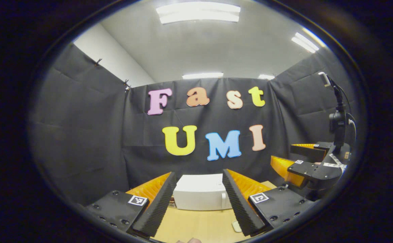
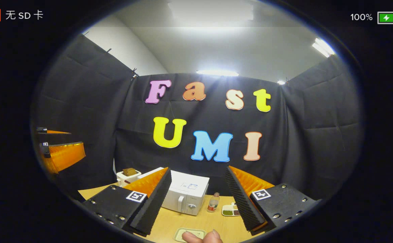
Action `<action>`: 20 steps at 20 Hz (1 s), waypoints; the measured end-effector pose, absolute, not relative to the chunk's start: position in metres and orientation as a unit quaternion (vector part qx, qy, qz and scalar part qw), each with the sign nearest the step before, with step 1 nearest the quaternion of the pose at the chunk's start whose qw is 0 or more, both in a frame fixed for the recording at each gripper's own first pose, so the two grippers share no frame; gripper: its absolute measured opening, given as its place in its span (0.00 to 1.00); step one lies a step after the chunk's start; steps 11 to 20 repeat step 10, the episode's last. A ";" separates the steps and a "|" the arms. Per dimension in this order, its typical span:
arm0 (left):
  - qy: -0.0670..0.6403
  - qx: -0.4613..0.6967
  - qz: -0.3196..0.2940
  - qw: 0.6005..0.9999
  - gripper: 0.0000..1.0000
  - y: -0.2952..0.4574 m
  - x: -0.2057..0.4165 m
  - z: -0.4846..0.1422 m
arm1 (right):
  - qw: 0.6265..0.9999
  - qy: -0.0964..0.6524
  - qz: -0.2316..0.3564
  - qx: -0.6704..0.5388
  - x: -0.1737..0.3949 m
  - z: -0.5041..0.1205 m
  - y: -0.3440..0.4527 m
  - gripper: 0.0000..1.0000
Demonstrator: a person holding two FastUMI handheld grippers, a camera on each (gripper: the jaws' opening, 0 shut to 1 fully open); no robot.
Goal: Open the microwave oven with the left hand, put the food in, and close the microwave oven.
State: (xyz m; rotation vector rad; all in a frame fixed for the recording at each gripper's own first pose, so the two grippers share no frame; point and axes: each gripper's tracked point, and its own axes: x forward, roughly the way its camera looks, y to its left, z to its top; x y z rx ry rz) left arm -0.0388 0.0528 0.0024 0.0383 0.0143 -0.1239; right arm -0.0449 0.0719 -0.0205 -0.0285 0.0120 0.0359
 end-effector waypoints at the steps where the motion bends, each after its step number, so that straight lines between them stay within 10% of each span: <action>1: 0.014 0.017 -0.056 0.998 0.98 0.065 -0.039 -0.003 | 1.000 0.007 0.016 -0.011 -0.045 -0.021 0.077 0.97; 20: 0.025 -0.003 -0.039 0.999 0.97 0.114 -0.043 -0.022 | 0.999 0.036 -0.004 -0.004 -0.050 -0.032 0.078 0.96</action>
